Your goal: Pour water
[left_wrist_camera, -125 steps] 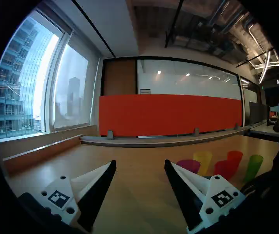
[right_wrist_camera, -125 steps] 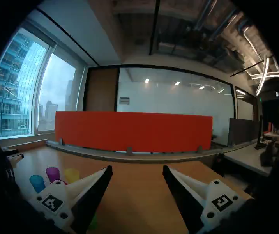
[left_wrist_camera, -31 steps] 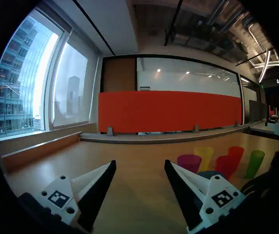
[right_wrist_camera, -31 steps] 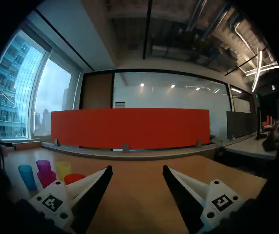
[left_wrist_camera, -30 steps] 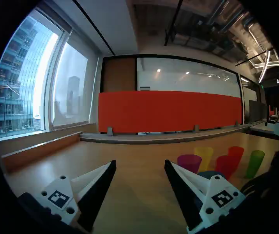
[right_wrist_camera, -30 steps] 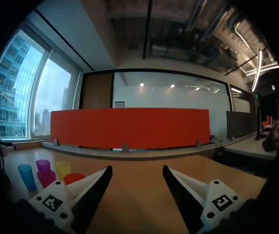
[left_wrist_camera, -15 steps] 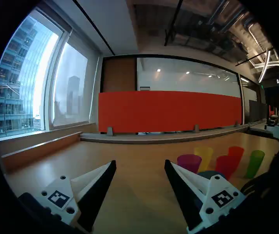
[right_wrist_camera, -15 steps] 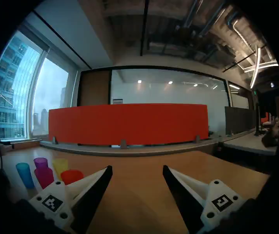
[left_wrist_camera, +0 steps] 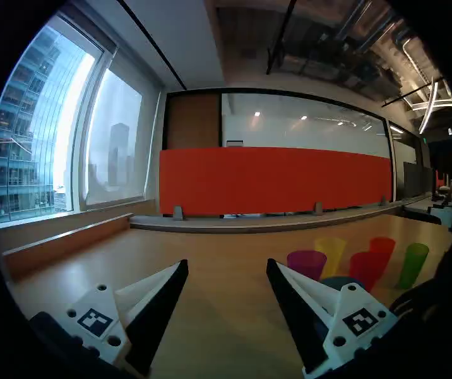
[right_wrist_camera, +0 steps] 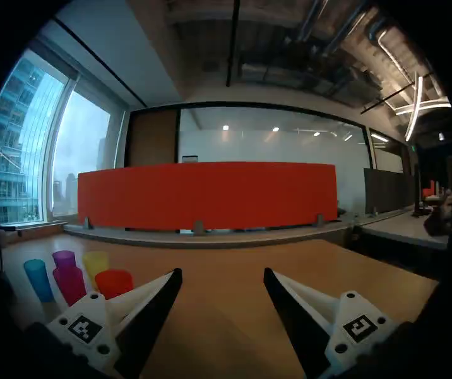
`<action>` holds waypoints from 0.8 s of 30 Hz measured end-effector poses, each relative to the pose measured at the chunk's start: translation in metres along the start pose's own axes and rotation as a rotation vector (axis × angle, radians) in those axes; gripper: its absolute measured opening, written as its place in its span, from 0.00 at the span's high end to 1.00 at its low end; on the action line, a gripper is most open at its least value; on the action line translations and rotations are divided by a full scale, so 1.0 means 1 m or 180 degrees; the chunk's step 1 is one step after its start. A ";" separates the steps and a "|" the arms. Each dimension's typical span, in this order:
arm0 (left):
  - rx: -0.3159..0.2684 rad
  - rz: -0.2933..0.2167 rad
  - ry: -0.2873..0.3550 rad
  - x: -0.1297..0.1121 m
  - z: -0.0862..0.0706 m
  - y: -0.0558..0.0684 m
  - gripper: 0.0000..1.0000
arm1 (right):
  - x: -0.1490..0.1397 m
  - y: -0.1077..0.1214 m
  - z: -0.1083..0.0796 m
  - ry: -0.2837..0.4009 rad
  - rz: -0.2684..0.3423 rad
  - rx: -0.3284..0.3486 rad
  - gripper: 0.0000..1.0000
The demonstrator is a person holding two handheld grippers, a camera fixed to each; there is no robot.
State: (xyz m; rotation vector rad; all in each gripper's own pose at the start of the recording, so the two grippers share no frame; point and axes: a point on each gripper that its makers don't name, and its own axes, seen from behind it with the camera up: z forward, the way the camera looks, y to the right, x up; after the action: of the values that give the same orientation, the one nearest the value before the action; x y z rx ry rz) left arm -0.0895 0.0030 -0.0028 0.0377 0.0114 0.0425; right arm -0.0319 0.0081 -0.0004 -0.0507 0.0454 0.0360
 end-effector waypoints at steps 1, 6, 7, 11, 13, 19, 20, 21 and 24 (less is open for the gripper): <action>0.0000 0.0000 0.0000 0.000 0.000 0.000 0.08 | -0.001 0.000 0.000 -0.0008 -0.0005 -0.0003 0.00; 0.0000 0.0000 0.0000 0.000 0.000 0.000 0.08 | -0.003 0.001 0.001 -0.0042 -0.0027 -0.0016 0.00; 0.0000 0.0000 0.0000 0.000 0.000 0.000 0.08 | -0.003 0.001 0.001 -0.0048 -0.0036 -0.0020 0.00; 0.0000 0.0000 0.0000 0.000 0.000 0.000 0.08 | -0.005 0.001 0.001 -0.0070 -0.0058 -0.0030 0.00; 0.0001 -0.0001 0.0000 0.000 0.000 0.000 0.08 | -0.005 0.001 0.001 -0.0076 -0.0062 -0.0030 0.00; 0.0000 0.0000 0.0000 0.000 0.000 0.000 0.08 | -0.006 0.001 0.000 -0.0087 -0.0061 -0.0030 0.00; 0.0000 0.0000 0.0000 0.000 0.000 0.000 0.08 | -0.006 0.001 0.000 -0.0090 -0.0060 -0.0030 0.00; 0.0000 0.0000 0.0000 0.000 0.000 0.000 0.08 | -0.006 0.001 0.000 -0.0092 -0.0059 -0.0030 0.00; 0.0000 0.0000 0.0000 0.000 0.000 0.000 0.08 | -0.006 0.001 0.001 -0.0093 -0.0061 -0.0031 0.00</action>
State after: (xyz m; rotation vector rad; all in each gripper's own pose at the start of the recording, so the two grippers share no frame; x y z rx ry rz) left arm -0.0893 0.0025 -0.0029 0.0377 0.0114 0.0424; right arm -0.0375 0.0088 0.0004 -0.0602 0.0156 0.0177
